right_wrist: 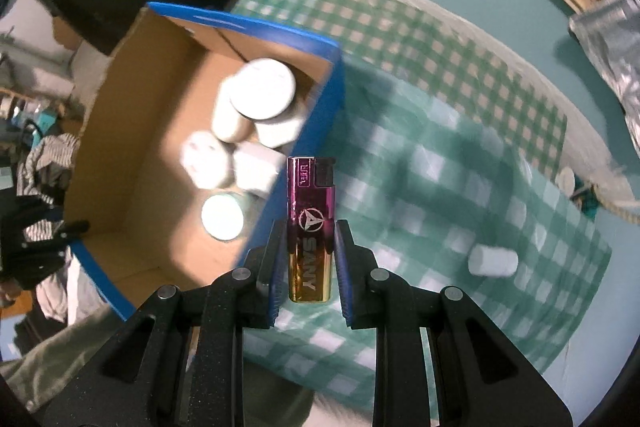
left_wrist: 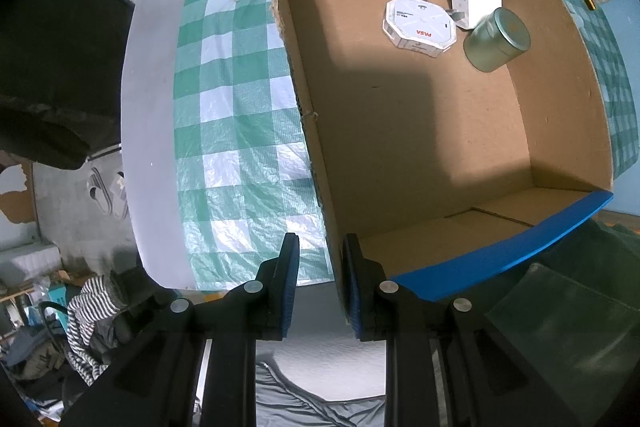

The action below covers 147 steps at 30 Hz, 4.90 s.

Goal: Organize rigid objects
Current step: 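Carry the pink-gold lighter into the box with the right gripper and release, then move the right gripper out of the box toward the white pill bottle, then close the right gripper around the white pill bottle, then carry the white pill bottle into the box with the right gripper and release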

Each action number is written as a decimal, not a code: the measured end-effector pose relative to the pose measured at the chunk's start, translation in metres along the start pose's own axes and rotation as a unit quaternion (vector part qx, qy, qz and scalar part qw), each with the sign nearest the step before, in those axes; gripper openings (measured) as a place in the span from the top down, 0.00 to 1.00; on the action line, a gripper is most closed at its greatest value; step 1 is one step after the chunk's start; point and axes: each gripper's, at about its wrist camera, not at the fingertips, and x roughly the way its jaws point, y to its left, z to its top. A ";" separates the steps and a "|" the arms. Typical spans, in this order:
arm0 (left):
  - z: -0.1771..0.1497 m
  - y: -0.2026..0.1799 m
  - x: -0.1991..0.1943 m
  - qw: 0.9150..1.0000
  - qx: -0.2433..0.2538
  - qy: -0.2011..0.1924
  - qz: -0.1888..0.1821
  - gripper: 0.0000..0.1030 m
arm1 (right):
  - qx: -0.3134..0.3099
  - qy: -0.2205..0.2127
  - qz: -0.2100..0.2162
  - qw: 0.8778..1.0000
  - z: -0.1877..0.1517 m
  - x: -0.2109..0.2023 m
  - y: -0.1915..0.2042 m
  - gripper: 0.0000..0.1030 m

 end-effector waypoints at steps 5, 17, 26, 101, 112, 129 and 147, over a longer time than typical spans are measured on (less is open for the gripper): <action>-0.001 0.000 -0.001 1.000 0.002 -0.001 0.002 0.79 | -0.044 0.001 0.000 0.999 0.017 0.002 0.026 0.79; -0.003 0.000 -0.002 1.000 0.000 -0.006 0.000 0.79 | -0.134 0.034 -0.023 0.990 0.039 0.041 0.077 0.79; -0.004 0.001 -0.002 1.000 0.001 -0.007 0.001 0.79 | -0.156 0.045 -0.026 0.986 0.039 0.060 0.094 0.79; 0.000 -0.008 -0.009 0.999 -0.042 -0.007 -0.005 0.79 | 0.138 0.015 -0.060 0.989 -0.070 0.070 -0.204 0.31; -0.001 -0.009 -0.007 0.999 -0.049 -0.006 -0.004 0.79 | 0.137 0.024 -0.063 0.988 -0.072 0.090 -0.204 0.42; 0.002 -0.007 -0.008 0.999 -0.048 -0.009 -0.008 0.79 | 0.099 0.044 -0.070 0.992 -0.062 0.065 -0.168 0.43; 0.003 -0.005 -0.008 0.999 -0.037 -0.014 -0.013 0.79 | 0.008 0.019 -0.052 0.998 -0.025 0.001 -0.075 0.43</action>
